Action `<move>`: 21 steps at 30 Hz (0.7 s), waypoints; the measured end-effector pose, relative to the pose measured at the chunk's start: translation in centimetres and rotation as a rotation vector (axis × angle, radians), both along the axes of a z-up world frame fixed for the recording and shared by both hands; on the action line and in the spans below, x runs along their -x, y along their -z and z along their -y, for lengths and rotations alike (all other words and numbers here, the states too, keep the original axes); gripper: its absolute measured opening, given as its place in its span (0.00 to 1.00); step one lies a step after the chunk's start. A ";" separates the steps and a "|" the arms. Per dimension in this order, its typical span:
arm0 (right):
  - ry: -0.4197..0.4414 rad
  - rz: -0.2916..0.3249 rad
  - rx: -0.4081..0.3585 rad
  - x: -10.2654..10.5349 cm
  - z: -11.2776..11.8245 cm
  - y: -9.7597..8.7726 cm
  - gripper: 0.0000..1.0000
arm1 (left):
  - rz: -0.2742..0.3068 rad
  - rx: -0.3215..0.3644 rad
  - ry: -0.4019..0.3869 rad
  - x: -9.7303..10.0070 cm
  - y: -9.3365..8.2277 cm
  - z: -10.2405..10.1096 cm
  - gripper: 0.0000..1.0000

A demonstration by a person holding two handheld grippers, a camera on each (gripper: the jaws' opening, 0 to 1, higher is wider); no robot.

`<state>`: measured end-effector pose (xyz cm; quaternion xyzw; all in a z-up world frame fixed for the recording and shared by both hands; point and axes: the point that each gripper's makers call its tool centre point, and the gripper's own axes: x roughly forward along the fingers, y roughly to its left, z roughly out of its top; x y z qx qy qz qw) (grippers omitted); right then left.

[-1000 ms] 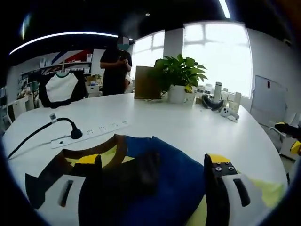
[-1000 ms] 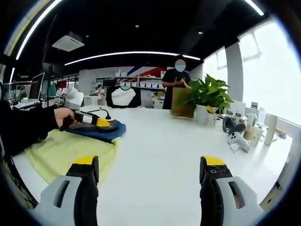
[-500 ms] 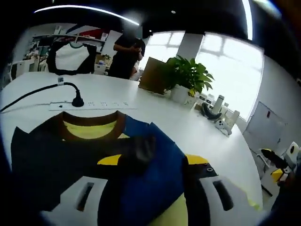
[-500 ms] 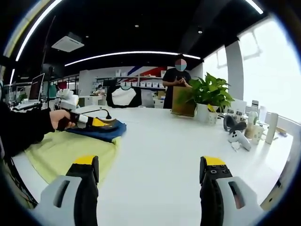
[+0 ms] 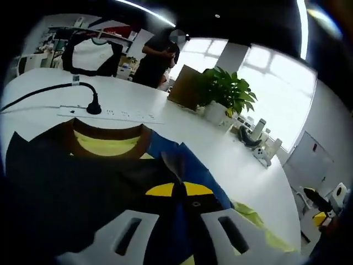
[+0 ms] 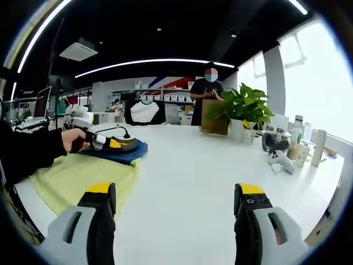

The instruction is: Fold the garment on the visible template until the final outline fits inside the template.

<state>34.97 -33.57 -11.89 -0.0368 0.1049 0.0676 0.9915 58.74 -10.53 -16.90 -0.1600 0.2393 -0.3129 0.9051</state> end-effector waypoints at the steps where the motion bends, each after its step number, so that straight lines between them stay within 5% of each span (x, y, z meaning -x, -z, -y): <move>1: 0.000 -0.001 0.000 0.0 0.0 0.0 0.91 | 0.002 -0.004 -0.004 0.0 0.0 -0.1 0.04; 11: 0.003 0.000 -0.002 0.0 0.0 0.0 0.91 | 0.048 -0.008 -0.022 0.3 -2.1 0.8 0.03; 21: 0.007 0.003 0.001 0.1 0.4 -0.3 0.91 | 0.064 0.030 -0.047 0.8 -4.4 3.9 0.03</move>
